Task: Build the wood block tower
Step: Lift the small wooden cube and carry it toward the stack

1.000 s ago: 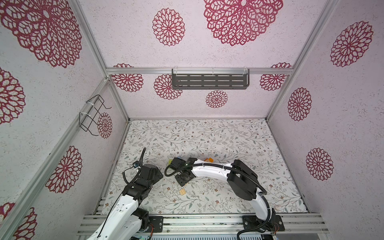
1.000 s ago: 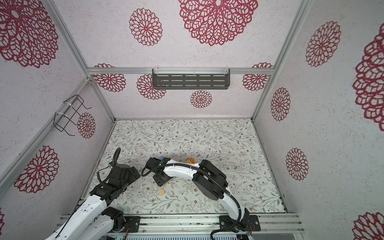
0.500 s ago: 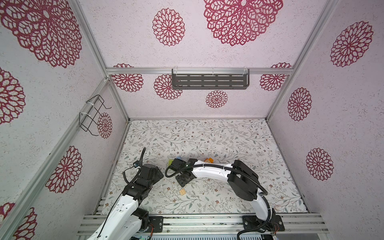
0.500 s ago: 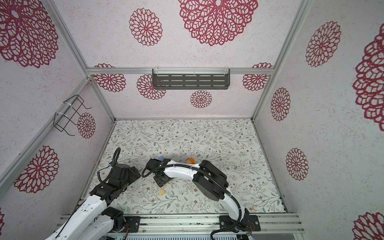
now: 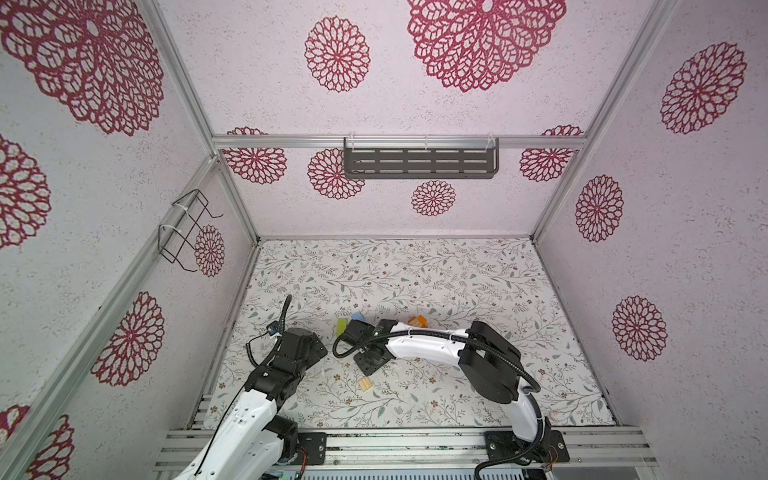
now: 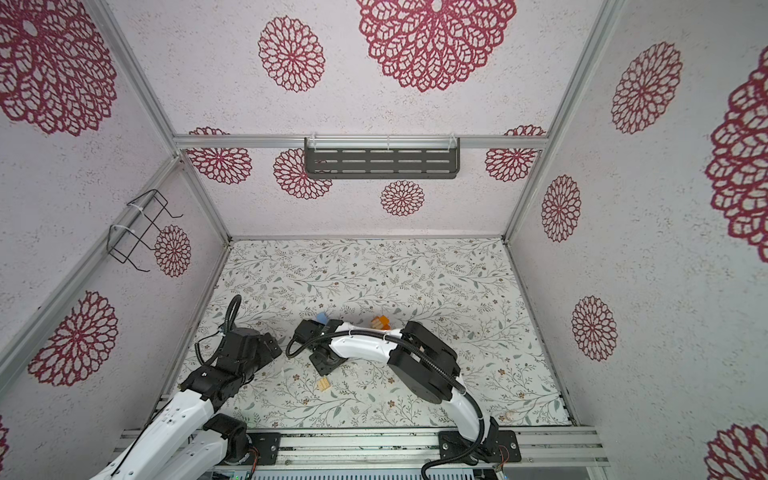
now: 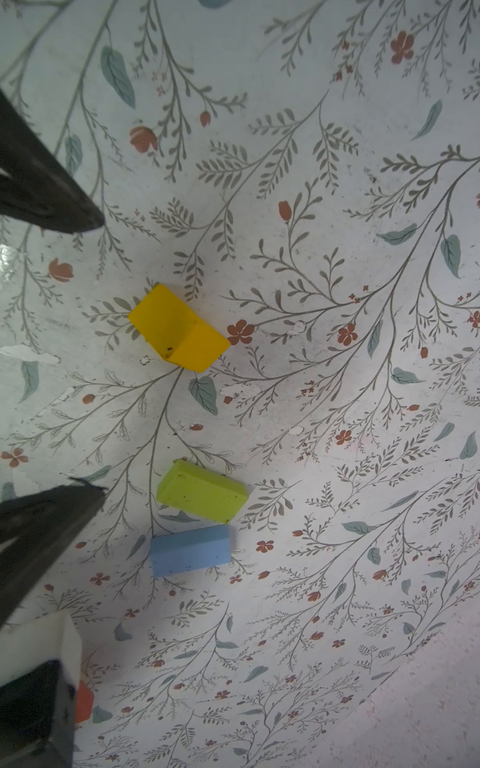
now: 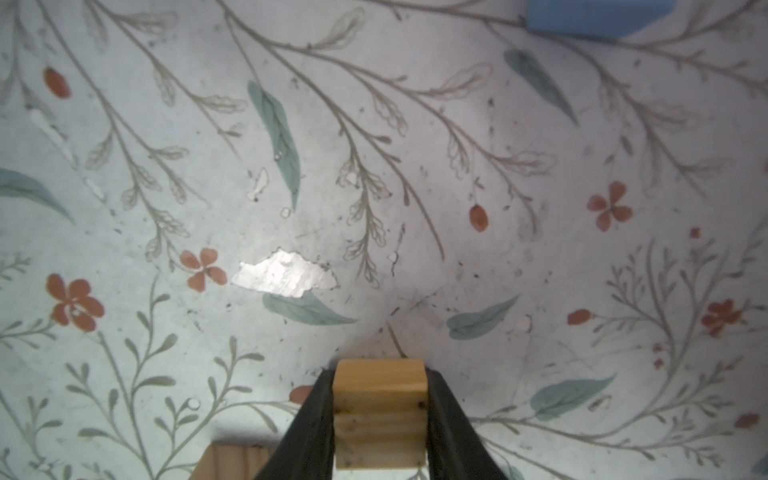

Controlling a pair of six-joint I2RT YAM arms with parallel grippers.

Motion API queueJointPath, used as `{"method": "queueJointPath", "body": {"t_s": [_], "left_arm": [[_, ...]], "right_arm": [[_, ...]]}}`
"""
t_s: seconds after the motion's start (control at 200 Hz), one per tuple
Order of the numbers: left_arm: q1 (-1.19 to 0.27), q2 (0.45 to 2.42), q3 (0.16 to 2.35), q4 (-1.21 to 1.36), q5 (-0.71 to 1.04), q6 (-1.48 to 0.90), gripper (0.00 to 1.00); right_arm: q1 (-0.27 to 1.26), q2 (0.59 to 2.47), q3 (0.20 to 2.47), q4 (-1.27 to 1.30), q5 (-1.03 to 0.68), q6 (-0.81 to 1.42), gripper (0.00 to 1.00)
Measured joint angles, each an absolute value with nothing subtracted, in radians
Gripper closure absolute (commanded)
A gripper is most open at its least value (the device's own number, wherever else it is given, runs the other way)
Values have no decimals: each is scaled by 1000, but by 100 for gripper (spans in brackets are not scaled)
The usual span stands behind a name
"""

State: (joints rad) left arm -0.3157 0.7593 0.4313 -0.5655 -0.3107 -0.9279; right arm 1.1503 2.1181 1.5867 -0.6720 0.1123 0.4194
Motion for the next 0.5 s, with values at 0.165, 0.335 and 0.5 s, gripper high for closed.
{"method": "queueJointPath", "body": {"t_s": [0.165, 0.335, 0.5], "left_arm": [[-316, 759, 431, -565, -301, -924, 3], [-316, 777, 435, -557, -280, -900, 3], [-315, 827, 453, -538, -251, -879, 3]], "right_arm": [[1149, 2106, 1587, -704, 128, 419, 67], [1126, 2041, 1587, -741, 128, 392, 67], [1050, 1909, 1587, -768, 131, 331, 67]]}}
